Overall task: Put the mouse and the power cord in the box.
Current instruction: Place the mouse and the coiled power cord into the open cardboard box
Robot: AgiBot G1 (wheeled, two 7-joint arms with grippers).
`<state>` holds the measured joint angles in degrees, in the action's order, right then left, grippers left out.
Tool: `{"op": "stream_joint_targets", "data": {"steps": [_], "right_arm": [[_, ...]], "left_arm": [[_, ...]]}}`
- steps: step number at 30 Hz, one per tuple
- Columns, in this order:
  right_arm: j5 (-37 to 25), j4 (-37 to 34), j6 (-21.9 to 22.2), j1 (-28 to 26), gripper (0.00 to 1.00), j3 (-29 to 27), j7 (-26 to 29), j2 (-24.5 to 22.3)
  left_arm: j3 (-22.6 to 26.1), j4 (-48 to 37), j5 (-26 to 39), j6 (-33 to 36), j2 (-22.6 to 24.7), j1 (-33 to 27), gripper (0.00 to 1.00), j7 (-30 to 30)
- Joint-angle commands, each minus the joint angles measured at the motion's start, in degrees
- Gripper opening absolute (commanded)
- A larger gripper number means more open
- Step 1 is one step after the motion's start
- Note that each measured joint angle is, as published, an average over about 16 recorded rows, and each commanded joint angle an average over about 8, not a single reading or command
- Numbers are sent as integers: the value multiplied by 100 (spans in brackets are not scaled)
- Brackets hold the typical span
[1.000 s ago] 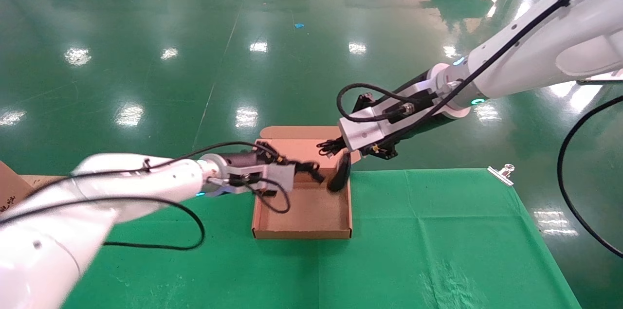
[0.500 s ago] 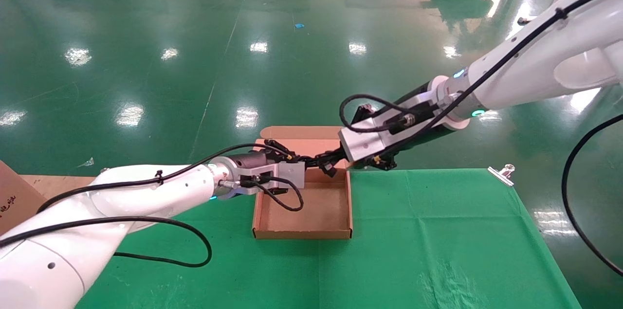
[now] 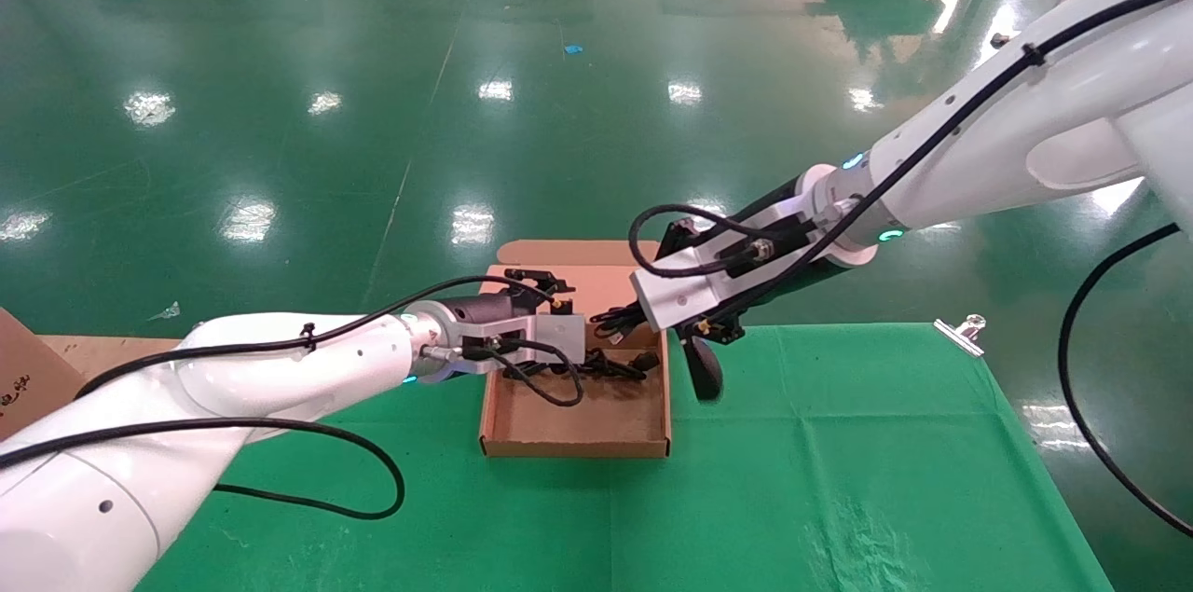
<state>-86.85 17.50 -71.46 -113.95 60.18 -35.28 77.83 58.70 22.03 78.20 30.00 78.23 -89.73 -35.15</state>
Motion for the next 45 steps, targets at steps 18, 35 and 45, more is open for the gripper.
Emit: {"op": "stream_joint_targets", "data": {"steps": [18,35,45], "right_arm": [[283,1135,1864,763,0,587,484,77],[530,1792,3037,1204,29,1688,1106,94],[609,1817,3231,1301,100,1935,1284,96]], "left_arm": [[-477,-1041,-1222,682,-836,-271,100,-543],[-783,-1584,-1612,1011,-1154,-286,100,-1286],[-820,-1707,-1666,1059,-1156,-304,100,-1384]]}}
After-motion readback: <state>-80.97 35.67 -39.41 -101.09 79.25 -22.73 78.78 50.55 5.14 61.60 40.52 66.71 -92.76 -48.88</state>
